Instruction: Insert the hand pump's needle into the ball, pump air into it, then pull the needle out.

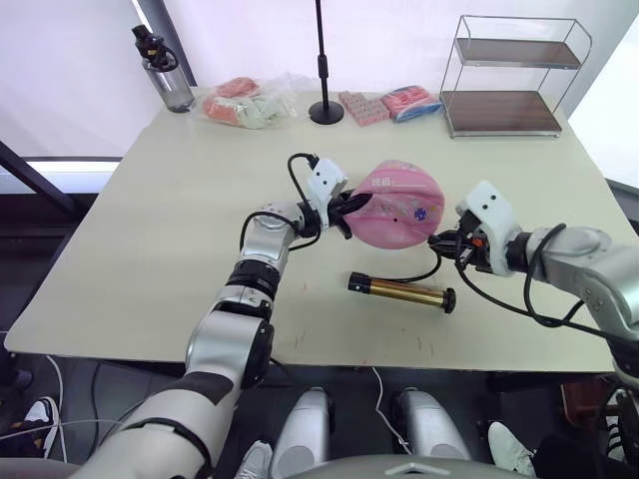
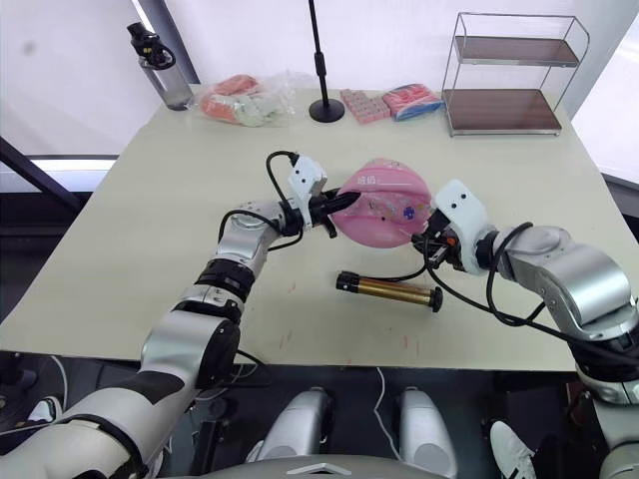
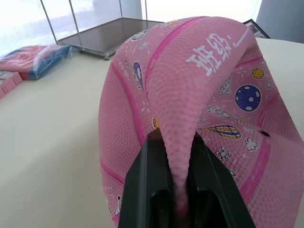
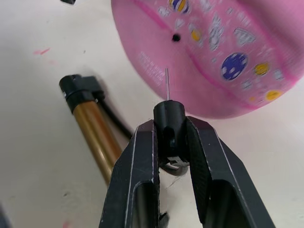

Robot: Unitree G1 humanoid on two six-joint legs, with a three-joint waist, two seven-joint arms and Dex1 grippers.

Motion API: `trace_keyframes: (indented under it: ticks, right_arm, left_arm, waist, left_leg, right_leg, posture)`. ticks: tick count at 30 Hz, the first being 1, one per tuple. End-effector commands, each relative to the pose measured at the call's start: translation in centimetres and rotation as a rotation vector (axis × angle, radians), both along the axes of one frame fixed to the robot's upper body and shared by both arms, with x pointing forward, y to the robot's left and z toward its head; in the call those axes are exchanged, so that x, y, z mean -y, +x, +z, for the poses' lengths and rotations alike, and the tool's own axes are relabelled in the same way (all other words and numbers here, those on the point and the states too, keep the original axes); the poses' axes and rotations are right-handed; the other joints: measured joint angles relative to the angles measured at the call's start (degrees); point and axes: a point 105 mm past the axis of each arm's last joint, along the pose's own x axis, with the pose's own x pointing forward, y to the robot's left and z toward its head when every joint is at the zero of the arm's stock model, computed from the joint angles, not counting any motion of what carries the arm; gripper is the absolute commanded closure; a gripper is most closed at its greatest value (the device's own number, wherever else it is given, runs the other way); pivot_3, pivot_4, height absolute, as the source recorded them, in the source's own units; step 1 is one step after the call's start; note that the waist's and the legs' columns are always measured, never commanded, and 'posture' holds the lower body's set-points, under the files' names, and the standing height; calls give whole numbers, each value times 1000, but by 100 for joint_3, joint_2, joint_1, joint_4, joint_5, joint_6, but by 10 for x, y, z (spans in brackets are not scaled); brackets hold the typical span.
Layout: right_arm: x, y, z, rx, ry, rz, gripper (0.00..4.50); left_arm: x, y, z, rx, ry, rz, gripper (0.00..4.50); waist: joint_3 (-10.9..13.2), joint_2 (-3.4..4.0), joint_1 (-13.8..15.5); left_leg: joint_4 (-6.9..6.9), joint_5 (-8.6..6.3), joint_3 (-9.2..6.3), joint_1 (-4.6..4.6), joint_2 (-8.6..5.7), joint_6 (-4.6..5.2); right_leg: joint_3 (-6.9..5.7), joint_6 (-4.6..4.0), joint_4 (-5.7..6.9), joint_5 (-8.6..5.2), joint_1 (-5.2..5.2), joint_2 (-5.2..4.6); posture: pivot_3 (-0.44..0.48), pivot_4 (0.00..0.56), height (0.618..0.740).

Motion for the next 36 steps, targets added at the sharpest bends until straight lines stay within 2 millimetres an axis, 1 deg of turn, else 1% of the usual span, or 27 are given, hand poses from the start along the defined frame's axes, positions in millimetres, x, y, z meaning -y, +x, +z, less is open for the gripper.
trace_keyframes:
  ticks: [1, 3, 11, 20, 25, 31, 36]
  right_arm:
    - [-6, 0, 2, -74, 0, 8, 4195]
    - [-9, 5, 3, -96, -18, -5, 4195]
    - [-19, 18, 14, -197, 14, -49, 4195]
    - [-24, 32, 16, -265, 3, -117, 4195]
    - [-28, 35, 17, -273, 7, -124, 4195]
    - [-28, 37, 14, -283, 2, -134, 4195]
    - [-31, 36, 14, -281, 2, -118, 4195]
  left_arm:
    - [8, -2, 18, 93, -12, -21, 4451]
    - [9, -4, 16, 112, 2, -28, 4451]
    - [10, -9, 11, 157, 35, -37, 4451]
    - [11, -12, 11, 182, 19, -31, 4451]
    - [12, -13, 11, 185, 15, -35, 4451]
    - [11, -13, 11, 186, 12, -32, 4451]
    - [12, -14, 10, 184, 13, -34, 4451]
  waist:
    - [0, 0, -2]
    - [0, 0, -5]
    - [0, 1, -6]
    - [-1, 2, -17]
    - [-1, 3, -16]
    - [-3, 4, -17]
    - [-3, 4, -21]
  left_leg:
    - [0, 0, 0, 0, 0, 0]
    - [-1, 0, -2, -1, 0, 0]
    - [-2, 0, -3, -4, 0, 0]
    - [-5, 0, -3, -8, -1, 0]
    - [-5, 0, -2, -16, -1, 0]
    - [14, 1, -3, -76, -3, -2]
    - [16, 2, -2, -75, -4, -1]
  right_leg:
    - [0, 0, -1, 0, 0, 0]
    - [-2, -1, -1, 0, -1, 0]
    - [-3, -2, -4, 1, -2, -1]
    - [-3, -5, -2, 3, -10, -2]
    - [-2, -6, -1, 3, -20, -2]
    - [-2, -10, 37, 6, -87, -3]
    - [-1, -12, 59, 7, -94, -4]
  posture:
    - [0, 150, 731]
    - [0, 150, 731]
    - [0, 150, 731]
    - [0, 150, 731]
    - [0, 150, 731]
    - [0, 150, 731]
    - [0, 150, 731]
